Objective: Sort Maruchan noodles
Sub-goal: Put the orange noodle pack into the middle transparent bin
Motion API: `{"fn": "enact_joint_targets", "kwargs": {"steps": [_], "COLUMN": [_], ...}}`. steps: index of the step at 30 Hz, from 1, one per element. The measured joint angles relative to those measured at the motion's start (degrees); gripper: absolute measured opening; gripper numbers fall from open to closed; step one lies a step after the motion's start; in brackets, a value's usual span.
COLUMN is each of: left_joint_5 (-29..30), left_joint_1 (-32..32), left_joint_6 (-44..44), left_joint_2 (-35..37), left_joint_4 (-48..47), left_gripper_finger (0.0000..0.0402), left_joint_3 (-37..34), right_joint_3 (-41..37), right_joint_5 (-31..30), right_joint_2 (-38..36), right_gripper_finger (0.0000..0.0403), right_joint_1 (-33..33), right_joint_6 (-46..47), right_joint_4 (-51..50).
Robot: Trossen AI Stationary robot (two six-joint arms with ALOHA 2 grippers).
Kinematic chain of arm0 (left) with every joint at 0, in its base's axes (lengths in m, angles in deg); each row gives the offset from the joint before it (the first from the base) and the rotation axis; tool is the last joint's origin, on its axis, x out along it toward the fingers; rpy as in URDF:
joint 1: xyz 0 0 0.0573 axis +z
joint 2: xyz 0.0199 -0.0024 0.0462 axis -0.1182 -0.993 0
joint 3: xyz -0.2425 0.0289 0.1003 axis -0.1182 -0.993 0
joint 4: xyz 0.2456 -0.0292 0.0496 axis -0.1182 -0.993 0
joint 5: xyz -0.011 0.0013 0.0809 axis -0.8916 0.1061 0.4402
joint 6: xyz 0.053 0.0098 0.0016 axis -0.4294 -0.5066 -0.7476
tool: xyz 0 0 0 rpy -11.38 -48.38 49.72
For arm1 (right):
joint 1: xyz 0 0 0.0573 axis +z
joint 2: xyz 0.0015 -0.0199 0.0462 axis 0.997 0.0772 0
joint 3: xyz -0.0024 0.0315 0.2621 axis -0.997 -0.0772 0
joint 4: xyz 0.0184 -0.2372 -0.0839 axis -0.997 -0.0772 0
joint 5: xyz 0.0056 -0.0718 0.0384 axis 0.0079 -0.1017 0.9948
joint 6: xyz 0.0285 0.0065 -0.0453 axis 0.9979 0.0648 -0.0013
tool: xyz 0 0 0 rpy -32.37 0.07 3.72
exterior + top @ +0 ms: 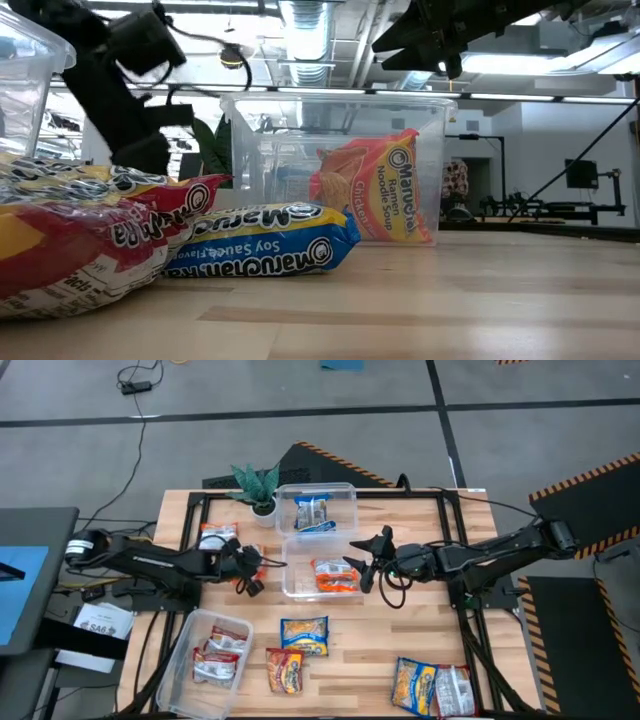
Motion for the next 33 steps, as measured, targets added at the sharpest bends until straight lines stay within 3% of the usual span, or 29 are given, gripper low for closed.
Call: {"fn": "enact_joint_targets", "kwargs": {"steps": [17,27,33], "left_joint_5": [4.4,-8.3,-11.6], "left_joint_1": [0.0,-0.4,-2.6], "left_joint_6": [-3.2,0.4,3.1], "left_joint_2": [14.5,14.5,14.5], "left_joint_4": [-10.6,-9.9,-3.8], "left_gripper_finger": [0.0,0.0007,0.0064], "left_joint_3": [8.6,6.0,0.0], "right_joint_3": [0.0,0.0,0.0], "right_joint_5": [0.0,0.0,0.0], "right_joint_2": [0.0,0.0,0.0], "right_gripper_finger": [0.0244,0.0244,0.0244], "right_joint_1": [0.0,0.0,0.0], "right_joint_6": [0.0,0.0,0.0], "right_joint_4": [0.0,0.0,0.0]}}
